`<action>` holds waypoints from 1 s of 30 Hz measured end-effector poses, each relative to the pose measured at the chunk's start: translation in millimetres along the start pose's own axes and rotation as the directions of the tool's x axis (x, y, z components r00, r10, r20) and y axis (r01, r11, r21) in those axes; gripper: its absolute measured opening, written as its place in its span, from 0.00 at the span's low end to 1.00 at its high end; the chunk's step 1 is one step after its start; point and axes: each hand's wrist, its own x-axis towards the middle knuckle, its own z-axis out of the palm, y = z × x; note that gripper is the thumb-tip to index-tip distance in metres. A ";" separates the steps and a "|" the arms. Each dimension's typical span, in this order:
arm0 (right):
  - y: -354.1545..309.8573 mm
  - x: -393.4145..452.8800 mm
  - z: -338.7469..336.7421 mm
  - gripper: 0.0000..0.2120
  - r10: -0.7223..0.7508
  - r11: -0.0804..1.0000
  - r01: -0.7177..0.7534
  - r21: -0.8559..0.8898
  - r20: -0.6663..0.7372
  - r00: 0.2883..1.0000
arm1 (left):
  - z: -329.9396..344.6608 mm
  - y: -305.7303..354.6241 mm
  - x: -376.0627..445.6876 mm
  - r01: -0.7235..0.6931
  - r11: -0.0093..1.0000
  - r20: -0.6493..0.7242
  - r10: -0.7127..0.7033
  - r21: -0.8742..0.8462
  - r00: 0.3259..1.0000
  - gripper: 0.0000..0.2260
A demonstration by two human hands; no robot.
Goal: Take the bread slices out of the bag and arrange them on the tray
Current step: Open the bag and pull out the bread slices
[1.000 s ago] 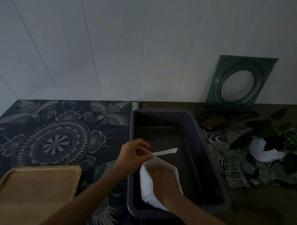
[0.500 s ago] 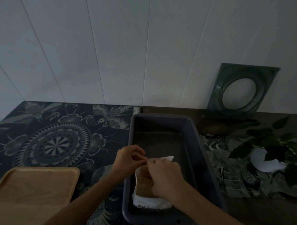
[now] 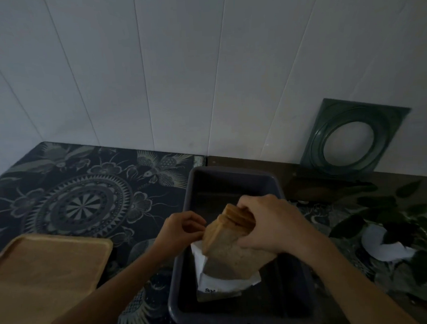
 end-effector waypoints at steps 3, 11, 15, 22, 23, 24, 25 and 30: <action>5.2 1.1 -19.8 0.23 -0.014 0.999 0.014 0.051 -0.011 1.000 | 0.8 3.7 -1.6 -0.017 1.000 0.036 0.017 0.000 0.999 0.11; 14.1 13.2 -56.2 0.24 -0.062 0.967 0.081 0.240 -0.086 0.994 | -12.8 38.0 -8.6 -0.108 0.991 0.176 0.120 -0.075 0.977 0.33; 20.4 19.6 -65.8 0.25 -0.086 0.913 0.129 0.388 -0.127 0.988 | -30.2 67.6 -7.8 -0.141 0.934 0.208 0.216 -0.327 0.954 0.43; 43.9 35.3 -60.3 0.20 -0.013 0.668 0.068 0.741 -0.080 0.997 | -40.3 92.1 -4.3 -0.137 0.852 0.074 0.201 -0.505 0.977 0.31; 46.3 37.7 -55.8 0.20 -0.006 0.636 0.048 0.770 -0.058 0.998 | -41.0 91.2 -4.4 -0.124 0.849 0.067 0.184 -0.514 0.981 0.29; 48.1 40.0 -50.3 0.21 0.004 0.601 0.025 0.799 -0.034 0.999 | -42.1 90.2 -5.1 -0.113 0.852 0.067 0.170 -0.511 0.983 0.28; 50.0 42.0 -43.9 0.22 0.016 0.562 0.001 0.827 -0.012 1.000 | -43.9 89.0 -6.1 -0.103 0.861 0.068 0.157 -0.497 0.985 0.27; 49.9 51.1 -11.4 0.20 0.007 0.378 -0.119 0.918 0.126 0.992 | -56.3 78.6 -17.3 -0.018 0.889 0.053 0.048 -0.457 0.997 0.27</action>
